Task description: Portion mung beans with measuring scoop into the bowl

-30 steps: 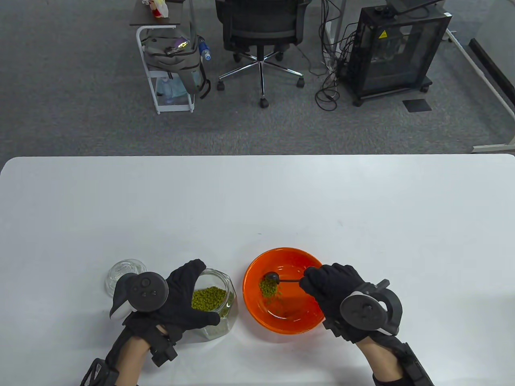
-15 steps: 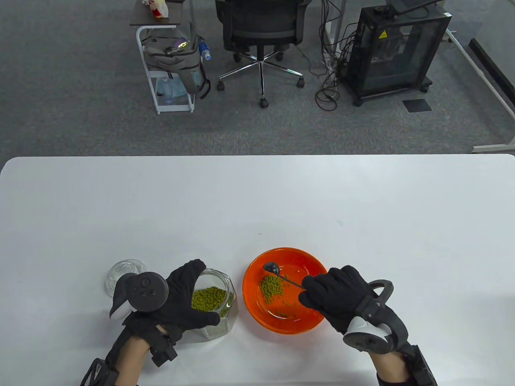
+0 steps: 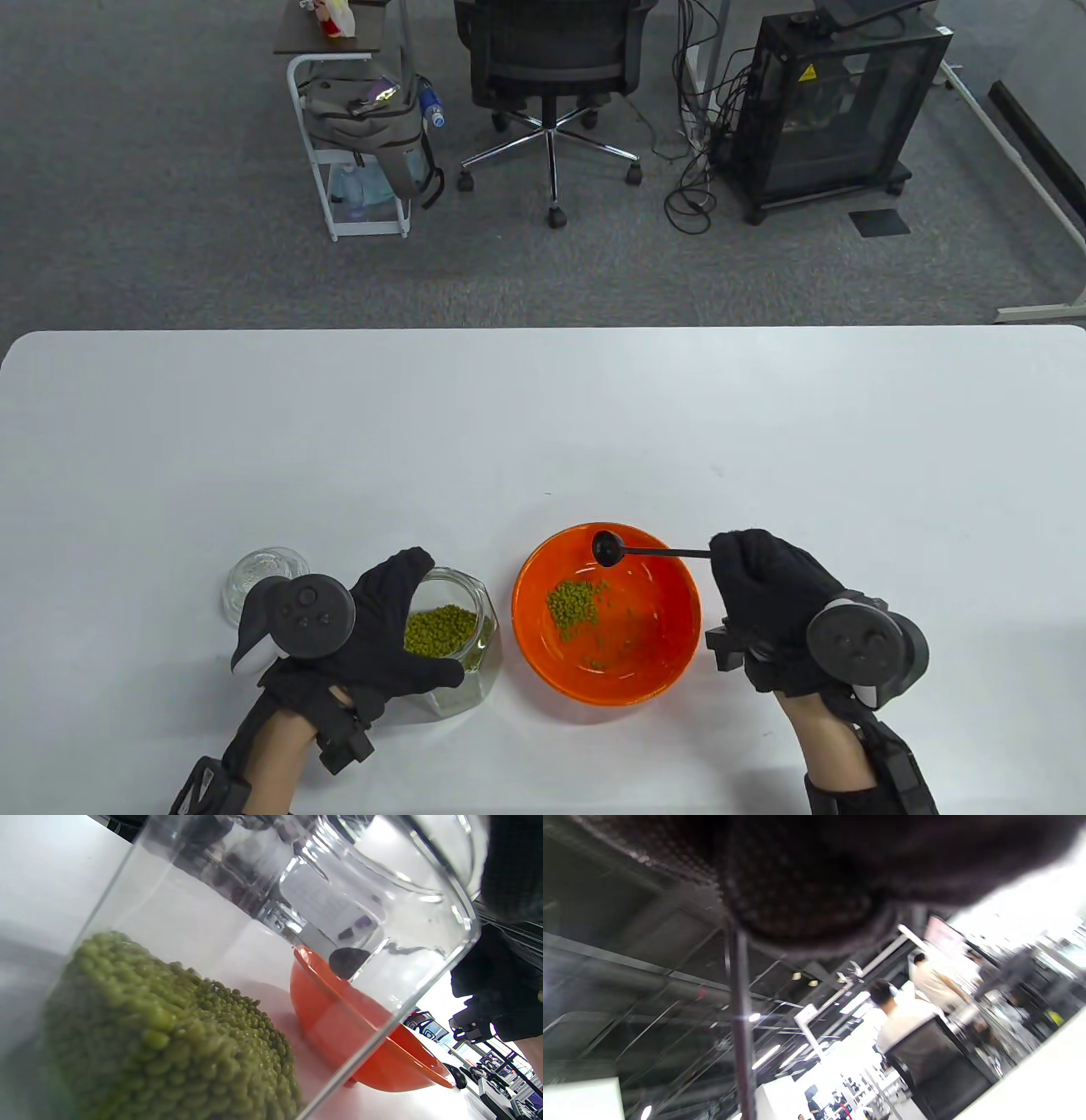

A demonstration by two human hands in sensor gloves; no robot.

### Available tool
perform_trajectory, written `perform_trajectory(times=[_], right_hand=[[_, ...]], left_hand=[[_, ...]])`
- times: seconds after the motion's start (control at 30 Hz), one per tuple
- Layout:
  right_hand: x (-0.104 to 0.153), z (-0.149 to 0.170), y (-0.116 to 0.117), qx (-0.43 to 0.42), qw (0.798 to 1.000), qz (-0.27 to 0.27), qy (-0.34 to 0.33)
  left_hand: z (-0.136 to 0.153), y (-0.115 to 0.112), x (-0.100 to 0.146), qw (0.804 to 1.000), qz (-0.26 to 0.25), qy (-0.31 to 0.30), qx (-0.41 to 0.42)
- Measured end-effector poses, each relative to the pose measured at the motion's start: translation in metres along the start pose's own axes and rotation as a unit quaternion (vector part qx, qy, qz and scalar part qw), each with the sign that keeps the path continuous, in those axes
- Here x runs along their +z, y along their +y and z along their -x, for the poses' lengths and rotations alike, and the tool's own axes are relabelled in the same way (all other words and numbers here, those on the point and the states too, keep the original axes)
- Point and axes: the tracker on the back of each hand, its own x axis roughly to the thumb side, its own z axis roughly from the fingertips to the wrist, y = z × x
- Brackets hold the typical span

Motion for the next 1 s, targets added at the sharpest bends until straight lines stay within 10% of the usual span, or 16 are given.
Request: perform_trajectory(times=[0.33, 1.0], right_hand=[[-0.004, 0.046, 0.005, -0.185, 0.957, -0.055, 0.218], [-0.015, -0.091, 0.061, -0.185, 0.964, -0.180, 0.063]], left_hand=[[0.000, 0.000, 0.000, 1.000, 0.001, 0.000, -0.001], [0.000, 0.000, 0.000, 1.000, 0.002, 0.000, -0.001]])
